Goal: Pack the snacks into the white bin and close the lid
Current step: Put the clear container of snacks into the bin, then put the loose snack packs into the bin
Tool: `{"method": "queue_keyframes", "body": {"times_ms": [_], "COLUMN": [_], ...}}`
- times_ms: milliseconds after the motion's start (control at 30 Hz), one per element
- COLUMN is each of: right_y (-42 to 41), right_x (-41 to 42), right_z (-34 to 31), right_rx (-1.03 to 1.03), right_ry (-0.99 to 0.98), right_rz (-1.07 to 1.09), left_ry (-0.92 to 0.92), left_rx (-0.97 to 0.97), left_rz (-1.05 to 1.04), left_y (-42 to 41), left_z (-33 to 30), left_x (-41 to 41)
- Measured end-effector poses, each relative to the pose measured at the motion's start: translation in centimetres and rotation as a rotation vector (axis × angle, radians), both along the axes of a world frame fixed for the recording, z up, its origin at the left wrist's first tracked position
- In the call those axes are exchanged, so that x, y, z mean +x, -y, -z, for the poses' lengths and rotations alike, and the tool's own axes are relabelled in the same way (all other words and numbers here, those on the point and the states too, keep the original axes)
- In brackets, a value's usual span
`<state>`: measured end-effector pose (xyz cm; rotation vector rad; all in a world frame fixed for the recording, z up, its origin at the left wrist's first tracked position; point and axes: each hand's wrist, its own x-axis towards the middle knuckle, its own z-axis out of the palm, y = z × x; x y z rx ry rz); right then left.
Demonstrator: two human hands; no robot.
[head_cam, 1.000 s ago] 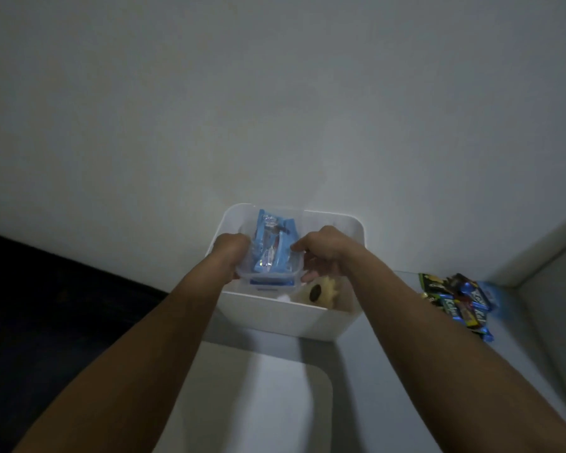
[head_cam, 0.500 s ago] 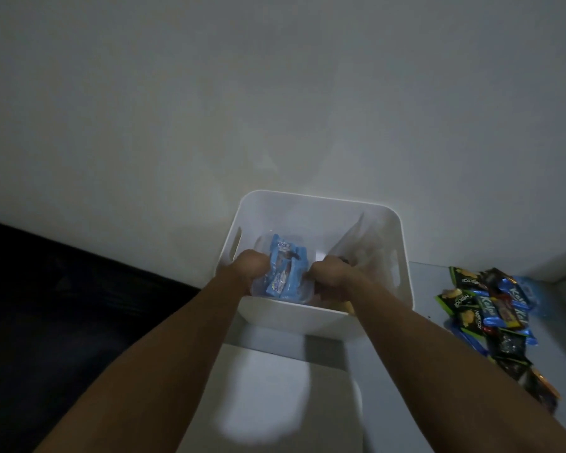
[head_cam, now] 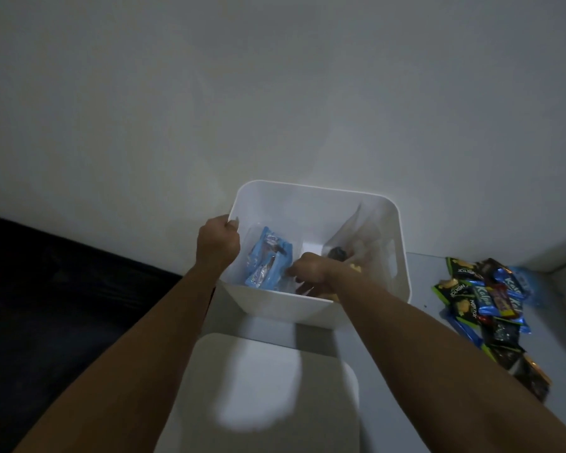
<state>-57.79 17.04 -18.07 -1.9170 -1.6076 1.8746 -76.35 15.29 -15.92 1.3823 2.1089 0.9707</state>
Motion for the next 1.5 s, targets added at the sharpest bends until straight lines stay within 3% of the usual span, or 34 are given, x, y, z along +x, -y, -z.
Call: {"method": "queue_keyframes", "body": {"times_ms": [200,400,667,833,933,1033,1100,1333,1500], "right_y": [0.1,-0.1,0.8,3.2,5.0,6.8,8.3,12.4,11.5], "right_x": [1.7,7.5,19.0,26.9,31.3,35.4,38.1,42.8,43.3], "right_z": [-1.6,-6.4,-10.9,-10.3,-8.2,-5.1,-2.7,6.6,8.4], "right_rx": [0.126,0.317,0.381,0.408,0.456,0.497,0.468,0.381,0.454], "right_ry": [0.018,-0.043,-0.115,0.003,0.2,0.515,0.625,0.62,0.583], "right_rz": [0.077,0.141,0.29,0.356,0.328,0.111,0.015,-0.246,-0.337], "left_ry": [-0.119,-0.488,-0.274,-0.329,-0.355,-0.346,-0.348,-0.638,-0.706], "left_rx": [0.064,0.211,0.23,0.398,0.484,0.419,0.322,-0.269,-0.231], "left_rz": [0.007,0.17,0.454,0.619,0.729,0.821,0.89,1.047,1.008], "left_y": [0.1,1.2,1.8,2.5,3.7,5.1,5.9,7.8,8.0], "left_z": [0.0,-0.7,-4.2,-5.0,-3.8,-0.9,1.7,10.5,14.0], "left_x": [0.5,3.3,16.2,25.4,30.5,34.4,36.6,40.8,41.7]}}
